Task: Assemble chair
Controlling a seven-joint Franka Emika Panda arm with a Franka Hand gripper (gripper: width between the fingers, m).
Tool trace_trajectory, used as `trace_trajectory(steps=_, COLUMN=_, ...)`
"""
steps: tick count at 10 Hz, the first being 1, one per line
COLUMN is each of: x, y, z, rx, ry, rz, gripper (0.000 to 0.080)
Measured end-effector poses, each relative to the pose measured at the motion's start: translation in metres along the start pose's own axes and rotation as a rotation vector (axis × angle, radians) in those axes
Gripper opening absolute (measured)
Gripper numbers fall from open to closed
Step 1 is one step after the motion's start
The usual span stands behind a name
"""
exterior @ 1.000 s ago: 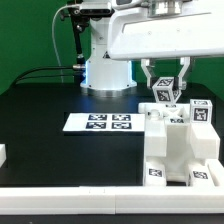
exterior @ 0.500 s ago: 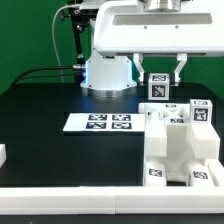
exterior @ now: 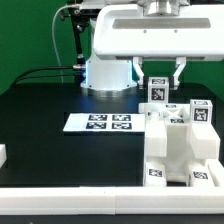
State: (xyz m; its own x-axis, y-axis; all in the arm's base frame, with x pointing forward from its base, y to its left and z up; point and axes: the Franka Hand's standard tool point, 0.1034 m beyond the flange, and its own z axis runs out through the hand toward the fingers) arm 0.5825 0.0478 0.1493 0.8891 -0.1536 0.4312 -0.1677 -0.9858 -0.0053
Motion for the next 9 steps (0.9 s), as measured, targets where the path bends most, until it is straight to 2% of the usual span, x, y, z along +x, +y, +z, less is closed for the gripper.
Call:
trace_trajectory(steps=6, x=-0.012, y=-0.001, z=0.019, rx=-0.019, ry=-0.002, rz=-0.023, gripper=0.0284)
trace_trajectory(steps=9, x=-0.011, y=-0.001, z=0.023, rx=-0.022, ry=0.020, rz=-0.031, gripper=0.0284)
